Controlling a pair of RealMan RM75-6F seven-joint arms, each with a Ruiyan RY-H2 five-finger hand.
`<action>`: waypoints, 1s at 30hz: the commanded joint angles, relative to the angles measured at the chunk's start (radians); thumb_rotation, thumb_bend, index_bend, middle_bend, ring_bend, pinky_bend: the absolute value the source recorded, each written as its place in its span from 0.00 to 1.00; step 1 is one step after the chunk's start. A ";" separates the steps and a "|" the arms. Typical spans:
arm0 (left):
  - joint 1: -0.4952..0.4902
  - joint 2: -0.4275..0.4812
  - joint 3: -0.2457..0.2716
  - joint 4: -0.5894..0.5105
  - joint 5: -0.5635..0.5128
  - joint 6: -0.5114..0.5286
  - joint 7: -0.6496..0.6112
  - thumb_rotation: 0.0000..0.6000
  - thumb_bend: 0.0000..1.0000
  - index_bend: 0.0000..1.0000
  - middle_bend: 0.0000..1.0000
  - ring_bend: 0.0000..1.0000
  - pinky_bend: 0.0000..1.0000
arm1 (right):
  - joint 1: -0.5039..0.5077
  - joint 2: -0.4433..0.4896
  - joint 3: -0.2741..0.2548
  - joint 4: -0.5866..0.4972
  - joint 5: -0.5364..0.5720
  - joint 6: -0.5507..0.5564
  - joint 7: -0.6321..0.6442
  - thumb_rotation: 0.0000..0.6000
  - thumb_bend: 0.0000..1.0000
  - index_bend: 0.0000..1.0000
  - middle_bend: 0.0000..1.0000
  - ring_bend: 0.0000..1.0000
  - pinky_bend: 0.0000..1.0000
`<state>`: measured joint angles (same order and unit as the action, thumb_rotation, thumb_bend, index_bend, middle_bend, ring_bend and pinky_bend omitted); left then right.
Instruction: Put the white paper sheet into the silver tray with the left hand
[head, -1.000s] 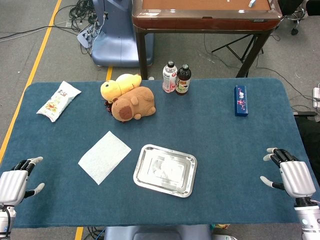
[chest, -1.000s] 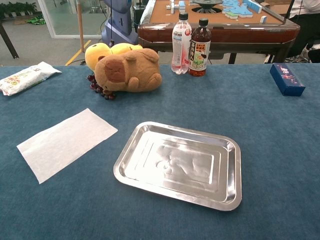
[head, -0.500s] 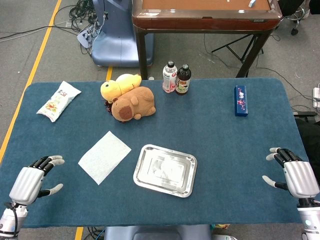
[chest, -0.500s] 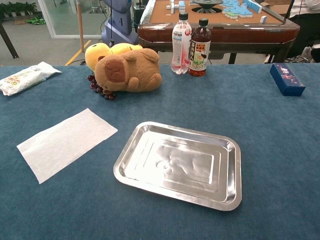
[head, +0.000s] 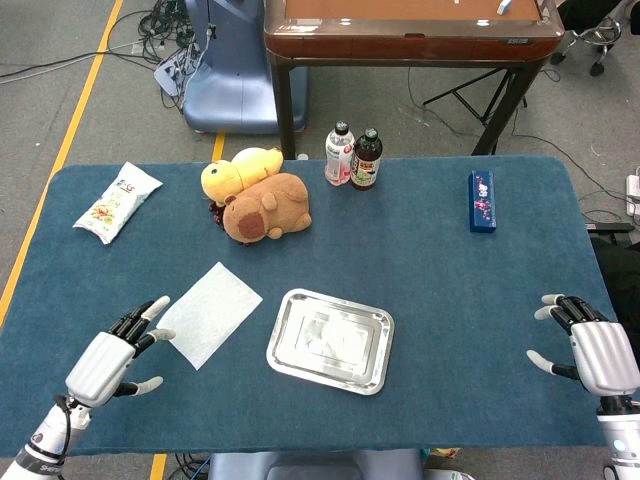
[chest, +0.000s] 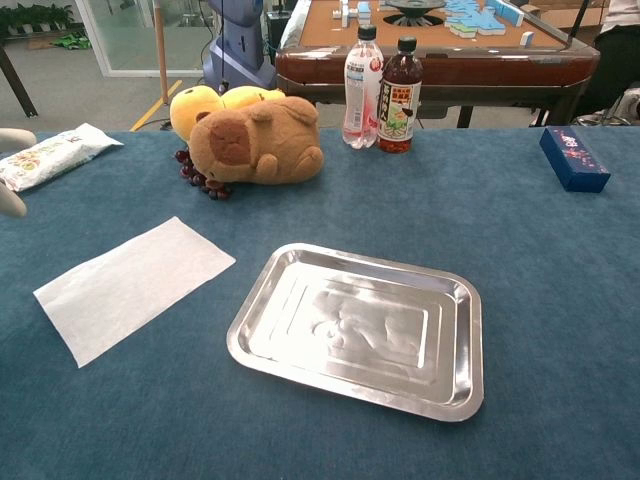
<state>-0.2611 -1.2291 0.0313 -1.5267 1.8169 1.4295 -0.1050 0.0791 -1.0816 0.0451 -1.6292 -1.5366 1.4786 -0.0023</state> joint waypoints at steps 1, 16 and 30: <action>-0.016 -0.021 0.006 0.002 0.006 -0.023 0.023 1.00 0.06 0.35 0.00 0.00 0.15 | 0.000 0.000 0.000 0.000 0.000 -0.001 0.000 1.00 0.09 0.41 0.30 0.24 0.44; -0.079 -0.104 0.004 0.018 -0.036 -0.132 0.135 1.00 0.06 0.39 0.00 0.00 0.14 | 0.000 0.004 0.001 0.002 0.001 -0.001 0.011 1.00 0.09 0.41 0.31 0.24 0.44; -0.137 -0.193 -0.005 0.165 -0.050 -0.168 0.144 1.00 0.06 0.45 0.00 0.00 0.14 | 0.001 0.002 -0.001 0.003 0.002 -0.006 0.005 1.00 0.09 0.41 0.31 0.24 0.44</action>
<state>-0.3923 -1.4162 0.0261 -1.3706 1.7727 1.2685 0.0408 0.0798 -1.0795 0.0439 -1.6270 -1.5347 1.4727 0.0025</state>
